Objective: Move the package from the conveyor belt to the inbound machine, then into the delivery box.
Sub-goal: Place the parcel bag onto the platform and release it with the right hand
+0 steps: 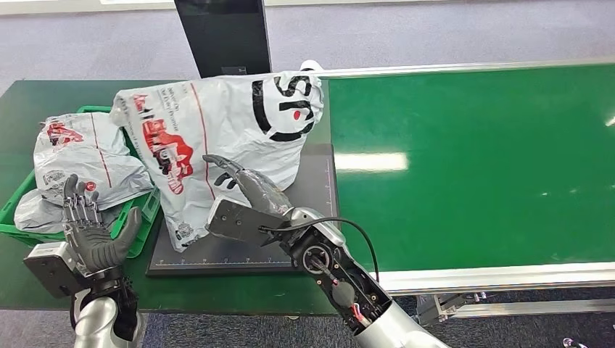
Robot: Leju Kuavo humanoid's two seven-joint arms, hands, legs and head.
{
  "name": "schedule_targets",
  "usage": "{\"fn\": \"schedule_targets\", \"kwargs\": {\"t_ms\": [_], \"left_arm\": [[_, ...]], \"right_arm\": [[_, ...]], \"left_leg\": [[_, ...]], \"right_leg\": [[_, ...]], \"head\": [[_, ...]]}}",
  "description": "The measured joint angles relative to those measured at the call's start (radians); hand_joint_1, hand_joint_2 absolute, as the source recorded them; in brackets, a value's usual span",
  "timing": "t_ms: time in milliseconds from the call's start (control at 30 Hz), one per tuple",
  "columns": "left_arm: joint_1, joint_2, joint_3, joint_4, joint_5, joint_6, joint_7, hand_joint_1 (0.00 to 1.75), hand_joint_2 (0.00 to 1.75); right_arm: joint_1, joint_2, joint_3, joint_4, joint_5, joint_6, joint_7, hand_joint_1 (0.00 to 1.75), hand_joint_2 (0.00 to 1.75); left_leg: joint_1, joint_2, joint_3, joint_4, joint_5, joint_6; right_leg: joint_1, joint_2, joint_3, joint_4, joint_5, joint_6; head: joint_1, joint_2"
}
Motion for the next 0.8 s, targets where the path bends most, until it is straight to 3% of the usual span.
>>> {"fn": "schedule_targets", "kwargs": {"t_ms": [633, 800], "left_arm": [[0.007, -0.016, 0.024, -0.014, -0.067, -0.014, 0.0, 0.0, 1.75], [0.023, -0.019, -0.029, -0.045, -0.201, -0.069, 0.074, 0.0, 1.75]], "right_arm": [[0.013, -0.037, -0.036, -0.072, -0.05, -0.002, -0.013, 0.0, 1.75], [0.036, -0.059, -0.106, -0.132, -0.092, -0.06, -0.039, 0.0, 1.75]], "left_leg": [[0.0, 0.0, 0.0, 0.0, 0.0, 0.0], [0.0, -0.001, 0.0, 0.0, 0.0, 0.0]], "right_leg": [[0.0, 0.0, 0.0, 0.0, 0.0, 0.0], [0.0, -0.001, 0.0, -0.001, 0.0, 0.0]], "head": [[0.0, 0.0], [0.0, 0.0]]}}
